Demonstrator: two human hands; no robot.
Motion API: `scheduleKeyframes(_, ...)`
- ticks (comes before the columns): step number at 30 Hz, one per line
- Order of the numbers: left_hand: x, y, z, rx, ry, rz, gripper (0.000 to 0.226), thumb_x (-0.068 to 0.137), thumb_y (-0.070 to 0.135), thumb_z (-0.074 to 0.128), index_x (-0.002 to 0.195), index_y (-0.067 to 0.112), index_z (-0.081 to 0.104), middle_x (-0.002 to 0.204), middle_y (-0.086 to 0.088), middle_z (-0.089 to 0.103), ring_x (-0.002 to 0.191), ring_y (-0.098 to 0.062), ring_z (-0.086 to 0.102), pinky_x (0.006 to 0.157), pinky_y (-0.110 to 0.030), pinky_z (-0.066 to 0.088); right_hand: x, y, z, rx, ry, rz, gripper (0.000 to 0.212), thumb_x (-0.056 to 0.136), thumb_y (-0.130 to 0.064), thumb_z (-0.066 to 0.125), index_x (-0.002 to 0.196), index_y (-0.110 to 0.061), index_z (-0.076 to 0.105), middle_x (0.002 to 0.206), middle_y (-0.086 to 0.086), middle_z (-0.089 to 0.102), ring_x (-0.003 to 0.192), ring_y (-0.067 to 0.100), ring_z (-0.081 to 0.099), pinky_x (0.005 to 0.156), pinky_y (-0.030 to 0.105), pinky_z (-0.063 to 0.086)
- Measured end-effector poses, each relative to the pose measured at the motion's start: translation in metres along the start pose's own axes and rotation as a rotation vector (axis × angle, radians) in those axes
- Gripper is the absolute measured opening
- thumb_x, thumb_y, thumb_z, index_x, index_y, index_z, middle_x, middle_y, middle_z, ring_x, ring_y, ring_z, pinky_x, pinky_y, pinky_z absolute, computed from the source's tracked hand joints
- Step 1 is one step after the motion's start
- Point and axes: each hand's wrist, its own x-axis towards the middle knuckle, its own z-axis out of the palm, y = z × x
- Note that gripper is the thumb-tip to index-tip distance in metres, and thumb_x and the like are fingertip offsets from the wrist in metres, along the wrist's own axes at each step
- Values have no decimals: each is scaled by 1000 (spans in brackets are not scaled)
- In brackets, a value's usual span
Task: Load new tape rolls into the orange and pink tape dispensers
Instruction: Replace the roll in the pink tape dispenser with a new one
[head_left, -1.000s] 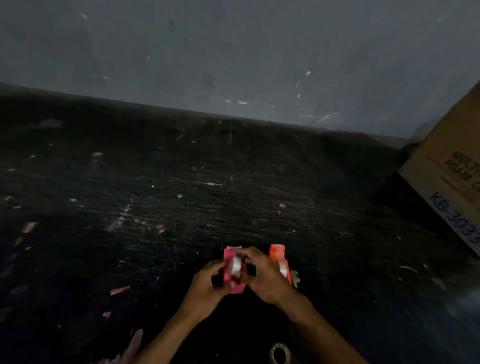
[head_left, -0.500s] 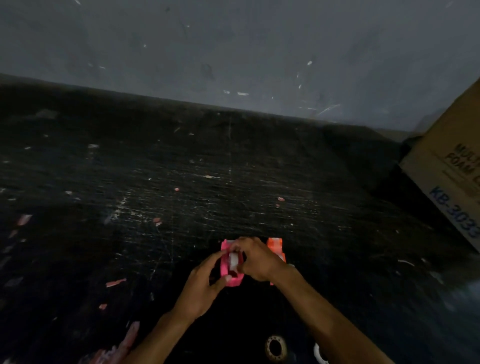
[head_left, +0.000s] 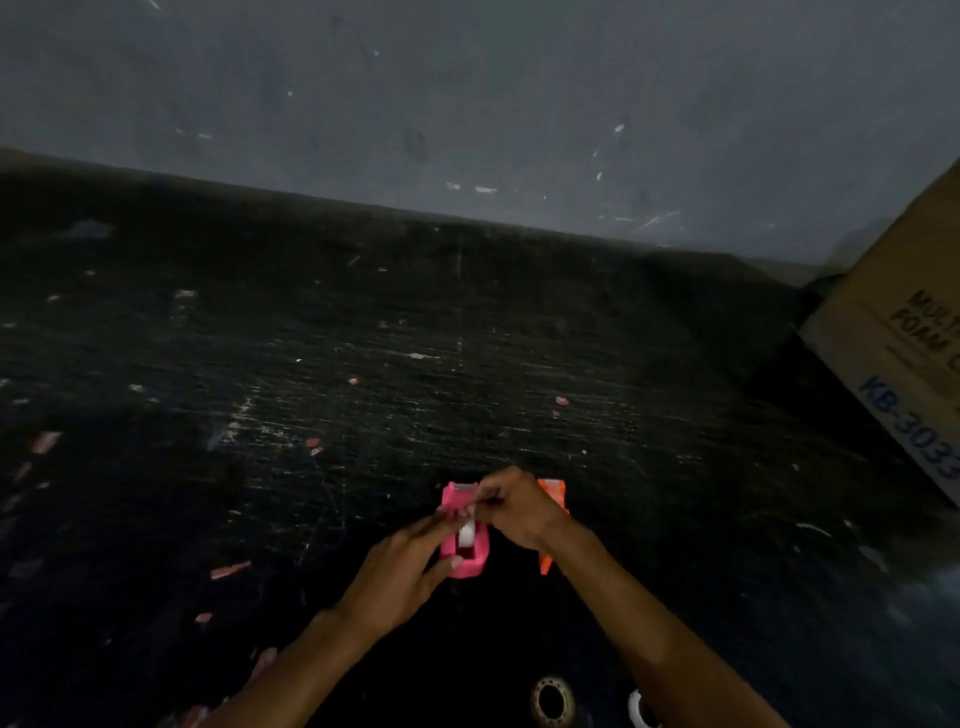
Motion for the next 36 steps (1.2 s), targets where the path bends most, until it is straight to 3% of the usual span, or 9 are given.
scheduleKeyframes(6,3,-2,-1,150,-86,12,48,89,33,54,135,38,41,149,2,41,131,-19,46,100,-35,47,7,3,2,-171,96,-144,9,83,-4,61,83,-10,67,92,11,67,85,21,62,76,32,49)
scheduleKeyframes(14,7,-3,-9,249,-109,111,44,87,35,55,130,30,51,141,-7,52,116,-27,60,87,-37,56,22,9,-1,-213,148,-247,7,82,-5,62,84,-9,66,92,11,64,91,23,59,81,35,47)
scheduleKeyframes(19,8,0,-14,269,-135,135,42,86,36,53,126,23,55,134,-12,57,109,-31,63,82,-40,58,43,11,-2,-111,100,-101,8,82,-5,63,80,-8,70,92,12,70,87,23,66,80,34,52)
scheduleKeyframes(21,8,1,-14,280,-136,143,42,86,35,53,125,21,56,131,-13,60,108,-31,64,81,-39,58,52,11,-5,-84,37,-36,9,83,-4,64,81,-4,73,93,16,74,87,21,68,76,27,50)
scheduleKeyframes(25,12,1,-16,257,-182,122,45,90,35,52,131,18,51,137,-12,54,120,-27,56,96,-37,50,70,8,-13,-56,-165,109,11,81,-2,66,89,0,74,94,16,74,81,15,63,68,23,47)
scheduleKeyframes(30,14,7,-16,234,-194,110,49,90,33,54,135,15,47,140,-13,51,125,-27,51,102,-35,44,90,3,-18,-112,-379,312,22,81,-11,68,100,-1,70,89,13,68,67,14,59,62,27,50)
scheduleKeyframes(36,13,7,-16,194,-205,54,53,89,31,56,138,20,41,144,-12,46,128,-25,48,106,-30,39,90,2,-10,-86,-322,372,21,81,-15,66,97,-2,68,68,1,62,58,8,58,44,19,51)
